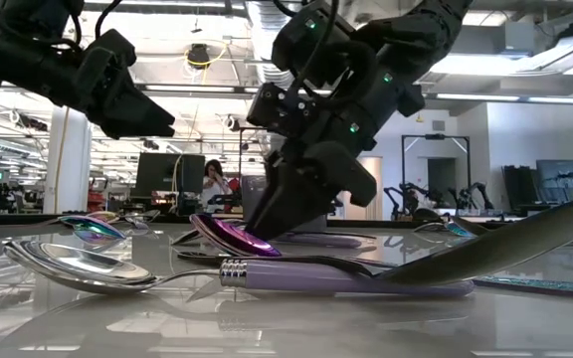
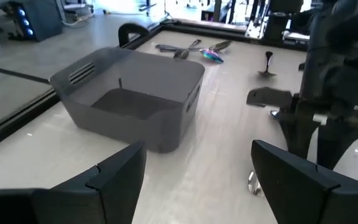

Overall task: Sort silverware by color (type)
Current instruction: Put the black spoon into the black bin

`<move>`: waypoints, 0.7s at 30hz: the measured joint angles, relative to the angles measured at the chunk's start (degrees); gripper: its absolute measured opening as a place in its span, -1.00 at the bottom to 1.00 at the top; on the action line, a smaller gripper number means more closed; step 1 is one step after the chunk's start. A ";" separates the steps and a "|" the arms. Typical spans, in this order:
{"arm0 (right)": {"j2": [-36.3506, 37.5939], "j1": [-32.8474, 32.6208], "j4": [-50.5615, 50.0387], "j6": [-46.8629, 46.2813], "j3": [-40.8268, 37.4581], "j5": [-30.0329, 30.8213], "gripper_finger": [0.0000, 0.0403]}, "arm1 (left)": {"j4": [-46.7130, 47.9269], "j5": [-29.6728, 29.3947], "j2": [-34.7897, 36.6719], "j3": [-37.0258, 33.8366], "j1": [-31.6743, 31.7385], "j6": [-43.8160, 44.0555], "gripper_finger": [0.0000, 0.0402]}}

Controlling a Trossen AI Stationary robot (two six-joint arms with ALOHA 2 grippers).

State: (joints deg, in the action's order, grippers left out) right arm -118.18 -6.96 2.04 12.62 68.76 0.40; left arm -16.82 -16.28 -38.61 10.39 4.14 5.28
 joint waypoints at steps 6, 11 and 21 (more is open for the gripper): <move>0.11 0.00 -0.94 -0.50 0.02 0.57 -0.38 | -0.70 -0.06 -0.42 0.00 0.02 0.11 0.37; 2.38 -0.04 -2.59 -2.32 -0.28 2.45 -0.73 | -0.74 -0.12 -0.39 0.00 0.02 0.11 0.37; 13.70 2.56 -5.35 -6.83 -0.25 0.92 -0.84 | -0.64 -0.45 -0.39 0.00 0.02 -0.09 0.37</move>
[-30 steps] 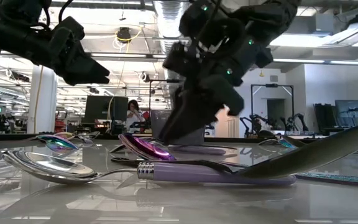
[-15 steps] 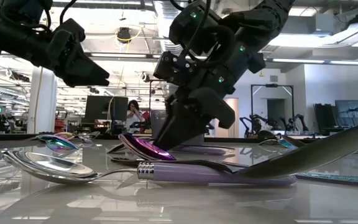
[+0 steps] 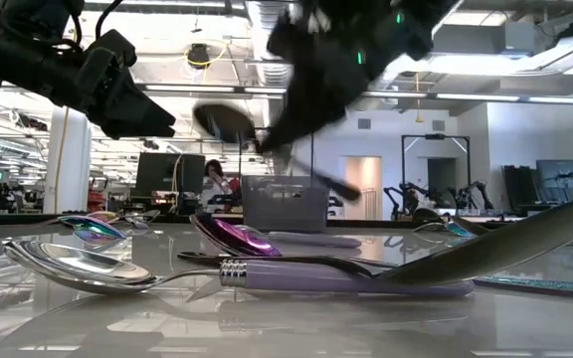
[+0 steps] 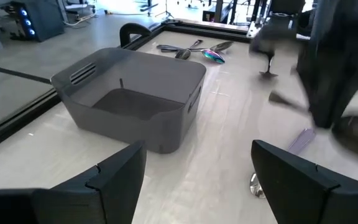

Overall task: Sort silverware by color (type)
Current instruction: Put the black spoon into the black bin

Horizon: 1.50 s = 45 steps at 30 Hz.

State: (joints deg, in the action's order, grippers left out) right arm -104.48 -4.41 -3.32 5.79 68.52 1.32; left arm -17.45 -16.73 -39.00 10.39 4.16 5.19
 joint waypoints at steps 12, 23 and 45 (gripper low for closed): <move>14.00 14.96 0.37 -19.48 0.12 -3.07 -0.88 | 0.55 0.02 0.00 0.00 0.00 0.02 0.37; 4.89 26.68 19.67 -43.71 0.16 -11.34 -0.87 | 0.53 0.53 0.00 0.00 0.00 0.17 0.37; -2.85 28.11 15.14 -46.31 0.44 1.10 -0.86 | 1.81 1.49 0.00 0.00 -0.04 -0.31 0.37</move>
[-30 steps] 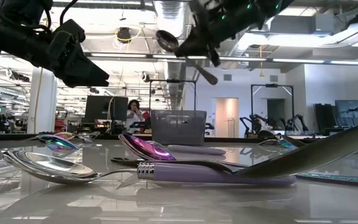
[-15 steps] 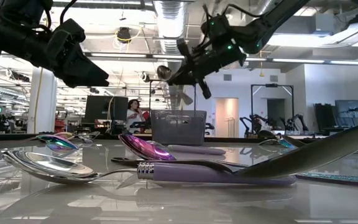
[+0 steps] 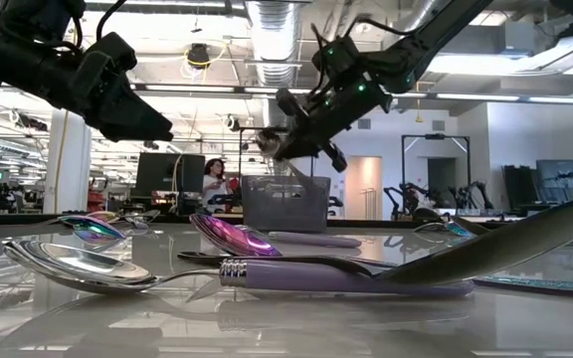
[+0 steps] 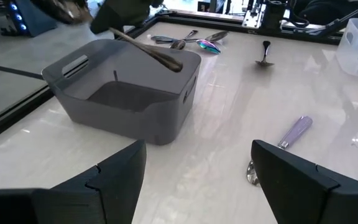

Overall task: Sort silverware by color (type)
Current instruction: Put the black spoon into the black bin, then put the blue spoon into the white bin

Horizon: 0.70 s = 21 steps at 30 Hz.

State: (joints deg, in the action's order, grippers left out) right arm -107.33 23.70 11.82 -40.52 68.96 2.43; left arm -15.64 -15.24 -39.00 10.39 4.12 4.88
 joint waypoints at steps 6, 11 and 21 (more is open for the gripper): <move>0.03 -0.46 -0.53 2.85 0.03 1.19 -0.84 | 0.00 -0.02 0.00 0.00 0.00 0.18 0.37; 0.03 -0.42 -1.98 3.03 0.03 0.80 -0.68 | -0.02 -0.02 0.00 0.00 0.00 0.28 0.37; 0.03 -0.44 -2.81 3.05 0.03 0.73 -0.62 | -0.04 -0.05 0.00 0.00 0.00 0.51 0.37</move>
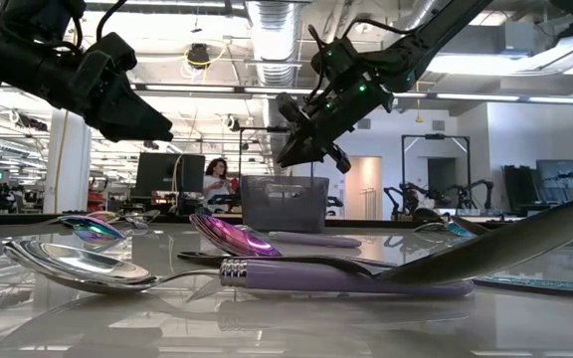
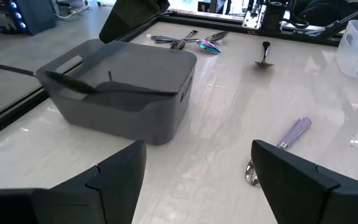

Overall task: Sort silverware by color (type)
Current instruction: Put the blue spoon into the white bin

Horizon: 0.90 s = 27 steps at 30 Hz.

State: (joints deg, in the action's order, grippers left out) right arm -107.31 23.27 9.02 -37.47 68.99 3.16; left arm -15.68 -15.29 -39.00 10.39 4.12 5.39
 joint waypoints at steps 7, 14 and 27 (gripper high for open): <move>0.03 0.02 0.23 1.69 0.00 -0.22 -0.62 | 0.00 -0.02 0.00 0.00 0.00 0.00 0.37; 4.64 1.25 -1.38 7.00 -0.02 -5.14 -0.61 | 0.39 -0.03 0.00 0.00 0.00 0.00 0.37; 29.41 0.47 -33.43 27.49 0.00 -11.83 -0.62 | 0.43 -0.94 0.02 0.00 -0.02 0.01 0.37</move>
State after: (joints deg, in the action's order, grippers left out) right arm -77.89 23.74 -24.41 -9.98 68.99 -8.68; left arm -15.26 -16.23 -38.99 10.39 4.10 5.40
